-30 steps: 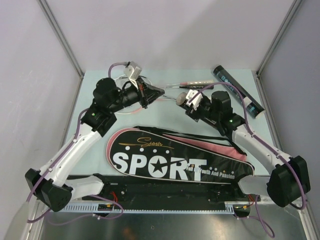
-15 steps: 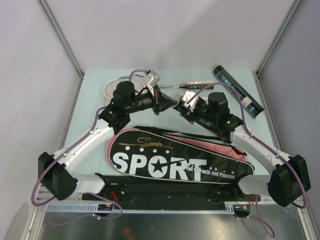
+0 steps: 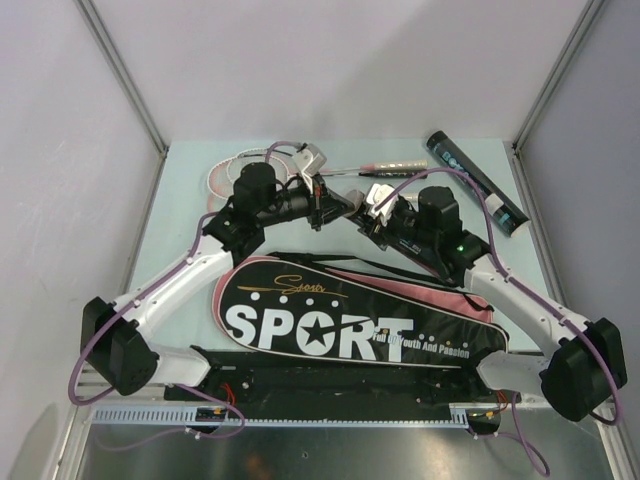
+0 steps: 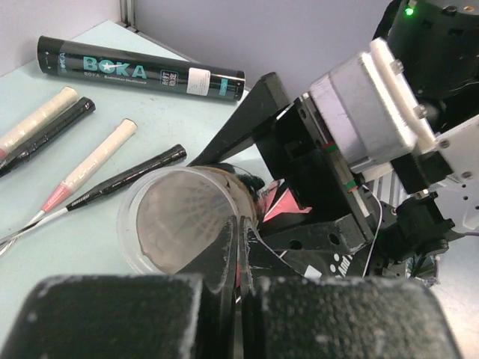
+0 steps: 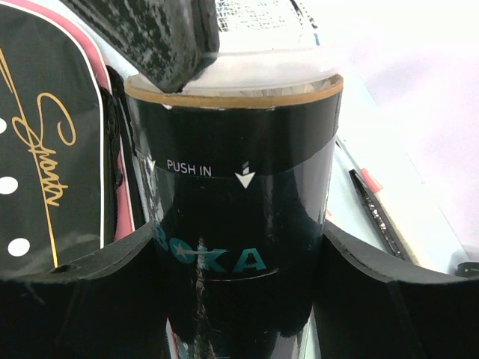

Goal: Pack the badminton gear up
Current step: Close the lid on the shuttle tube.

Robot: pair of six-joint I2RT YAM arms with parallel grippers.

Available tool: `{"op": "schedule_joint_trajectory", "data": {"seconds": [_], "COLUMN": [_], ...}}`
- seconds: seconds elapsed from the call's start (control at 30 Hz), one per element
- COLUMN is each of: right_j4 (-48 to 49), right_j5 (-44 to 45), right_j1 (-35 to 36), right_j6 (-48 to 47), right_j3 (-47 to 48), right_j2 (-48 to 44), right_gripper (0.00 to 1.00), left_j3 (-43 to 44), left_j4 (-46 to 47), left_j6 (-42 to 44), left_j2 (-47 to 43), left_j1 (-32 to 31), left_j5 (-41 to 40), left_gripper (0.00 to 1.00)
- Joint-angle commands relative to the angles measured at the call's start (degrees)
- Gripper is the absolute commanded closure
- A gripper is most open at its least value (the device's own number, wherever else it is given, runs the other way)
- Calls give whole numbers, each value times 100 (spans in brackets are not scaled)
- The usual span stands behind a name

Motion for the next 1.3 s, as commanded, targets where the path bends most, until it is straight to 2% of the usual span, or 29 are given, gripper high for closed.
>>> {"op": "schedule_joint_trajectory", "data": {"seconds": [0.0,0.33,0.6,1.0,1.27], "right_j4": [247,247,176,212,-166], "right_j5": [1,-157,-201,-342,-368], "right_j1": [29,38,46,187,354], "right_j6": [52,8,8,-18,-440], "right_j3": [150,141,141,141,141], "right_j2": [-274,-265,-423,-757,-872], "right_gripper": [82,83,82,82,80], "left_j3": [102,155,-21,199,568], "left_j4": [19,168,651,704,-104], "left_j6": [142,-77,-684,-921,-860], "left_j2": [37,46,10,502,960], "left_j1": [-29,-12,243,252,366], "left_j5": [-58,882,1926,2648,3167], "left_gripper": [100,100,100,100,100]}}
